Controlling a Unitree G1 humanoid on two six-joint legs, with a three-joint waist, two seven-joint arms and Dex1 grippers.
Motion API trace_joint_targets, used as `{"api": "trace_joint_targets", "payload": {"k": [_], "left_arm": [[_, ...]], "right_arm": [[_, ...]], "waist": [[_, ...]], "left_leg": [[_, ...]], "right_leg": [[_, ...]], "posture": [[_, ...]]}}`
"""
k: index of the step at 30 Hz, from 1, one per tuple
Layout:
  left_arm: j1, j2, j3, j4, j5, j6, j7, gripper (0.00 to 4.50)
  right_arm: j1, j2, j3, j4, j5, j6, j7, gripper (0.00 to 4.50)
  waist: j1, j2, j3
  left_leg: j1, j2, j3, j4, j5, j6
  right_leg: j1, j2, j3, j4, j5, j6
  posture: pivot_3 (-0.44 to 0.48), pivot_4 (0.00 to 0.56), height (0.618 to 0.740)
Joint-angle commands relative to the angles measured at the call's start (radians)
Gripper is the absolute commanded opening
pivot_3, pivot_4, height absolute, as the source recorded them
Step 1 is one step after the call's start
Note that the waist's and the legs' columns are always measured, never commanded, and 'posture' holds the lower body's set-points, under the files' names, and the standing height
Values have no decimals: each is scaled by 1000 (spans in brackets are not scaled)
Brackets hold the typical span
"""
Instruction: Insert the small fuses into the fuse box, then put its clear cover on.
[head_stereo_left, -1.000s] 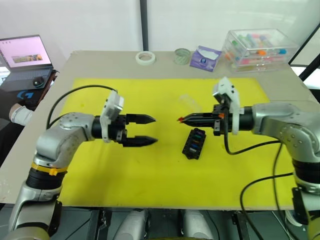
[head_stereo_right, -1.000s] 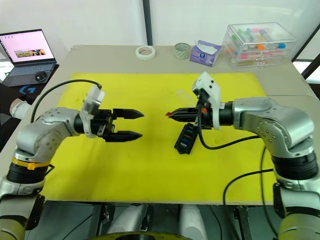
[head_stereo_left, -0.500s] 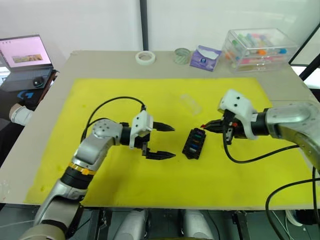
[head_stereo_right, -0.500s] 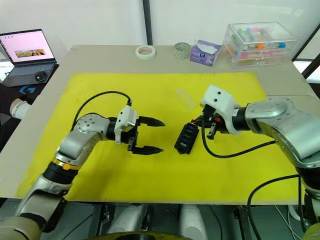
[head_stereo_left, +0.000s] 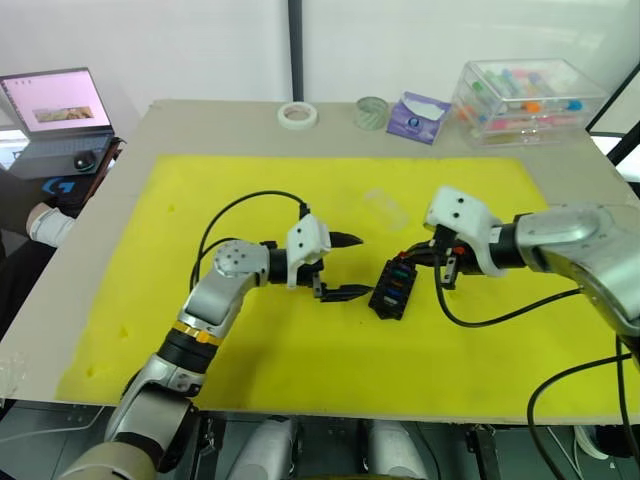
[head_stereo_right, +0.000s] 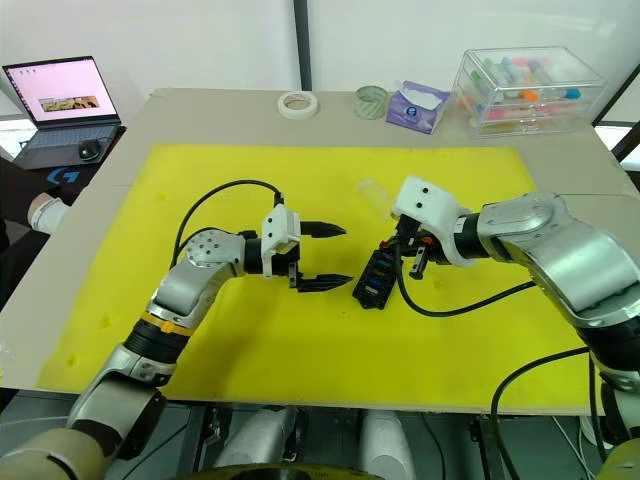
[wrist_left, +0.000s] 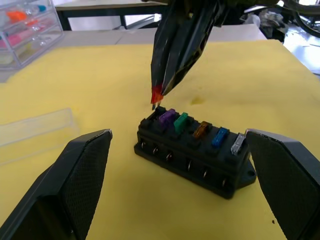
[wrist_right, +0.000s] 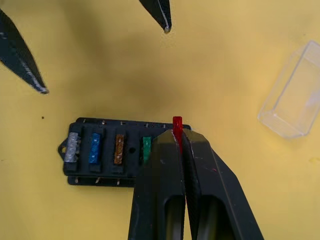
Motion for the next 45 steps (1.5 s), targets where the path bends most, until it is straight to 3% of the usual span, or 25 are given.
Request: {"api": "trace_joint_targets", "payload": {"k": [1, 20, 45], "left_arm": [[-17, -22, 3, -13, -1, -11, 17, 4490], [-37, -81, -8, 32, 12, -10, 32, 4490], [-38, -75, -13, 46, 38, -27, 27, 4490]], "right_arm": [[-30, 6, -9, 10, -35, -33, 26, 0], [-17, 16, -5, 54, -125, -62, 113, 0], [-16, 54, 17, 103, -173, -68, 129, 0]], "waist": [[0, 0, 0], [0, 0, 0], [0, 0, 0]], "left_leg": [[0, 0, 0, 0, 0, 0], [0, 0, 0, 0, 0, 0], [0, 0, 0, 1, 0, 0]], "right_leg": [[0, 0, 0, 0, 0, 0], [0, 0, -1, 0, 0, 0], [0, 0, -1, 1, 0, 0]], "posture": [[0, 150, 740], [0, 150, 740], [0, 150, 740]]}}
